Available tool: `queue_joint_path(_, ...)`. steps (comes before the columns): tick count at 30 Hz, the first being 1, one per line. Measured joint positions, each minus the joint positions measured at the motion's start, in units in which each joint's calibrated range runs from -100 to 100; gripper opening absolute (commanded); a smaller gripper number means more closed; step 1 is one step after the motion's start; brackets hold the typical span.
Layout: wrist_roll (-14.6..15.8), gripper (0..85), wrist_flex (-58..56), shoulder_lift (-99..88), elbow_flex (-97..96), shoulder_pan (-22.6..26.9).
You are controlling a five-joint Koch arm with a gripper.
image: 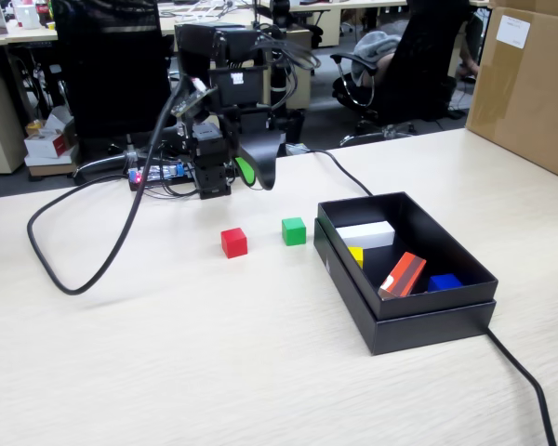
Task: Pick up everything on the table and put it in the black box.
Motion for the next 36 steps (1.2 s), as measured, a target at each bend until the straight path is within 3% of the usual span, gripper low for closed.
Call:
queue_joint_path(13,-1.17,48.5,2.32,-13.46,-23.09,-2.78)
queue_joint_path(21,-2.10,48.0,6.97,-14.37,-26.56,-3.86)
queue_joint_path(36,-2.10,47.7,14.94,1.94,-23.46,-4.30)
